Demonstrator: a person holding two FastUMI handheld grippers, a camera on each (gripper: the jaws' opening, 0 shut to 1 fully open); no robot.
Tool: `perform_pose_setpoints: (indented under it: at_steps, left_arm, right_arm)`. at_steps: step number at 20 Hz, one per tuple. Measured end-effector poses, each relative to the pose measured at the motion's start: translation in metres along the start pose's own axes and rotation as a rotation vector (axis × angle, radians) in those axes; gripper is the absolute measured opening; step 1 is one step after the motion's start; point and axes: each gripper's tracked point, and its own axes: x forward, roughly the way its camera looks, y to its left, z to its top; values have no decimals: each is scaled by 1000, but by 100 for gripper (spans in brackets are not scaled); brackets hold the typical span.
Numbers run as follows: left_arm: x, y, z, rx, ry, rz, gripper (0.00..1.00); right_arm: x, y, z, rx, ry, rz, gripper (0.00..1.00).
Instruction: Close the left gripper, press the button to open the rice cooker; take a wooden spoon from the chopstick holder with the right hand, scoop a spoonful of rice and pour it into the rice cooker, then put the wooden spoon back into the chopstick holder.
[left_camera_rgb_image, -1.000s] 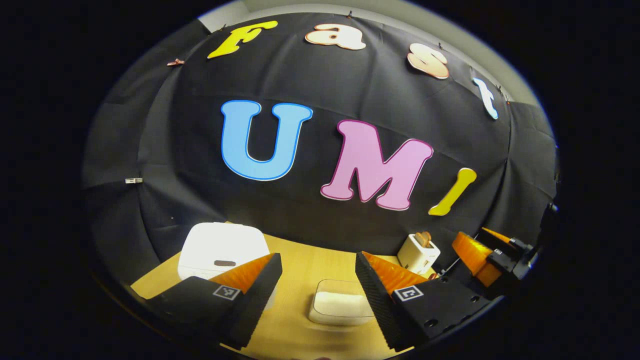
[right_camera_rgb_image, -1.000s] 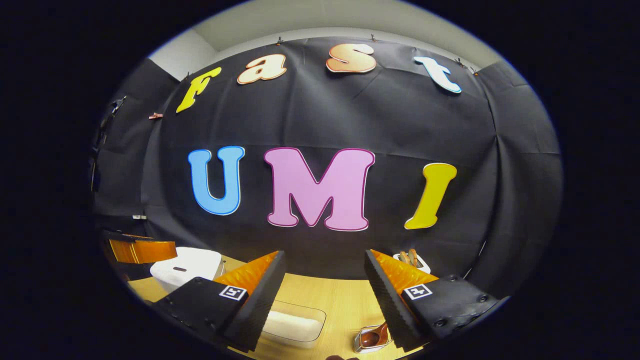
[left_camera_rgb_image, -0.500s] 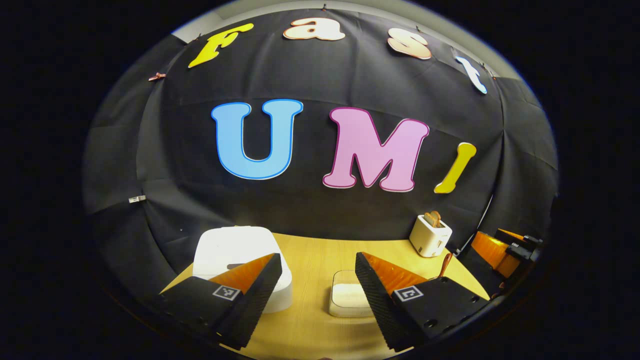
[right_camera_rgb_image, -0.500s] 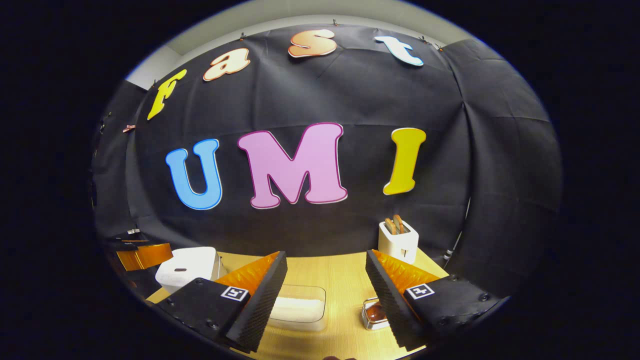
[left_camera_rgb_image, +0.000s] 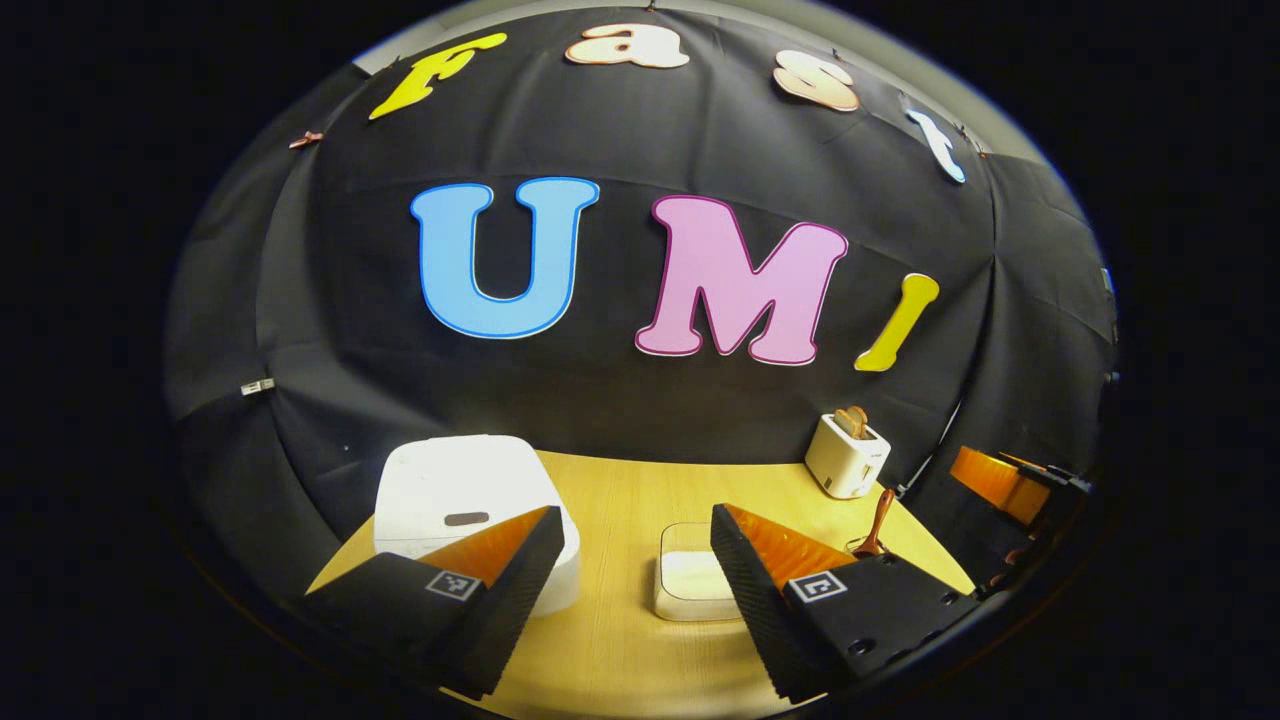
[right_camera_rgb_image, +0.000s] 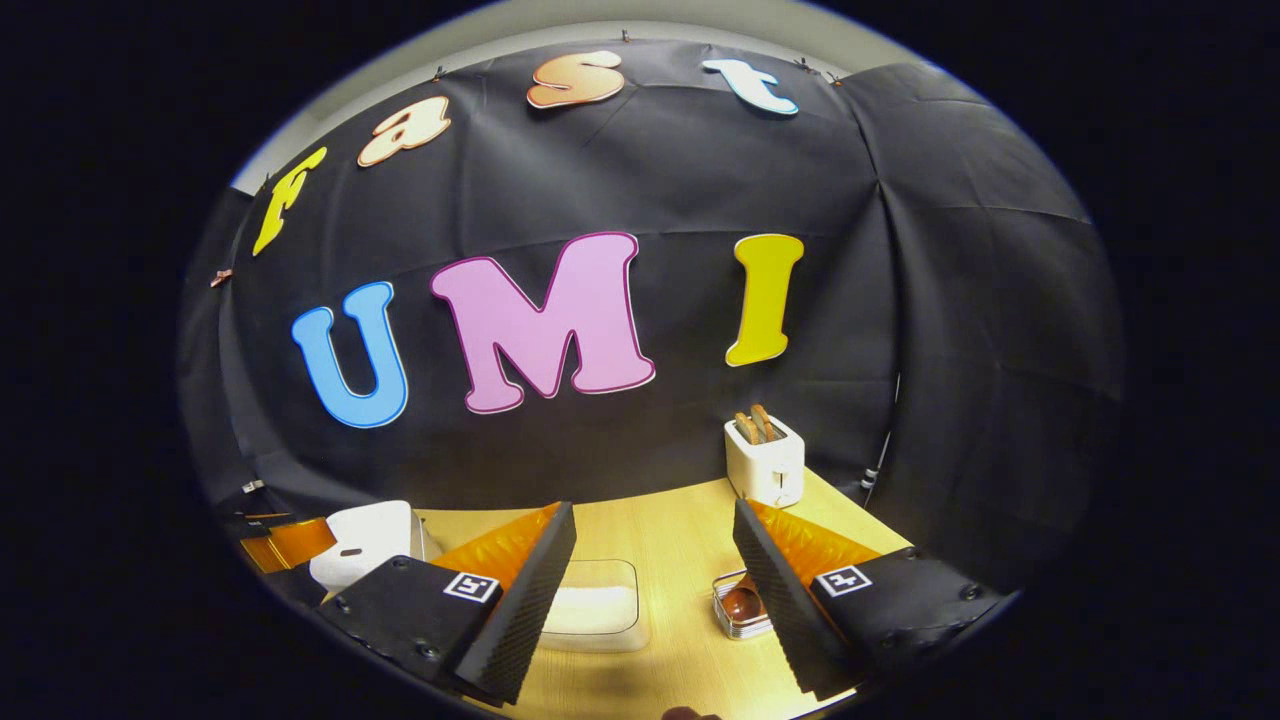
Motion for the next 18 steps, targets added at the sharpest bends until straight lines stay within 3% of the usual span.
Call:
perform_pose_setpoints:
  at_steps: [5, 9, 15, 18]
  left_arm:
    - [-1, -4, -2, -32, -2, -61, 95]
    - [1, 1, -2, -19, -6, -61, 86]
    - [4, -2, 3, -13, -21, -99, 82]
    - [6, 2, 7, 7, -27, -97, 72]
  right_arm:
    - [-1, 3, -5, 11, 17, -6, 99]
    - [-1, 5, -7, 9, 22, -4, 98]
    - [3, 7, -11, 16, 27, -1, 98]
    - [5, 6, -11, 21, 26, -5, 98]
